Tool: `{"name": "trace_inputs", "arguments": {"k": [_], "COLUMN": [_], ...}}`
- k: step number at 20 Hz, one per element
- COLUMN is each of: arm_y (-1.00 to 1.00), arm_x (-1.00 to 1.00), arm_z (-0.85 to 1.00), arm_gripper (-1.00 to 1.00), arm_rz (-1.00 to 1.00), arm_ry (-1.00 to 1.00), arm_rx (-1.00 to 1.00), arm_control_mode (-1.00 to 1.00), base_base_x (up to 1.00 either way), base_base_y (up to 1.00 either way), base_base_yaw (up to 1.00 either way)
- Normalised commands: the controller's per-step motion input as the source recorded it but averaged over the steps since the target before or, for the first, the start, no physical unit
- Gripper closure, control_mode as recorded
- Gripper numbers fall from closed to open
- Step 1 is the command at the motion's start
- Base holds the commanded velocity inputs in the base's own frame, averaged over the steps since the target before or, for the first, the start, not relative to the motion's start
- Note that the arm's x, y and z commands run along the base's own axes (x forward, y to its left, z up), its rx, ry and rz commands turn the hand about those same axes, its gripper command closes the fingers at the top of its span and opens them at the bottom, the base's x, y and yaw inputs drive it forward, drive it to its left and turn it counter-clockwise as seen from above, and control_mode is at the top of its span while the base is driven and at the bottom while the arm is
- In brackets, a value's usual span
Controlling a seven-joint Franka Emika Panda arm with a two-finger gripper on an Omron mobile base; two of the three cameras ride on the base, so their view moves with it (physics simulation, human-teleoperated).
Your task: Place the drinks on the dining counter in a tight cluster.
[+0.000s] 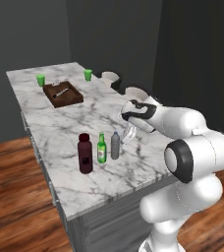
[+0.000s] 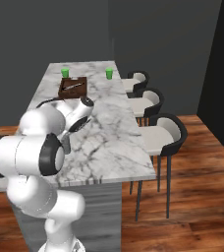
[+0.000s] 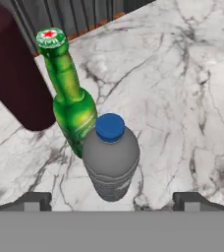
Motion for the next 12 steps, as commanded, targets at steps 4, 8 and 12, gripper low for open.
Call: {"name": "trace_inputs", "arguments": {"k": [4,8,12], "arm_y": [-0.21,-0.10,0.00], "arm_x": [-0.30,-0.39,-0.53], "arm_z": [0.89,0.63,0.38], "arm_gripper": [-1.00,-1.00,-1.00], "arm_rz": [-0.10,-0.20,-0.36], "arm_ry": [0.00,0.02,0.03], "arm_rx": [0.00,0.00,0.00], "arm_control_mode": [-1.00,-1.00,-1.00], "base_base_x": [0.00,0.00,0.00], "base_base_y": [0.00,0.00,0.00], "base_base_yaw": [0.00,0.00,0.00]}}
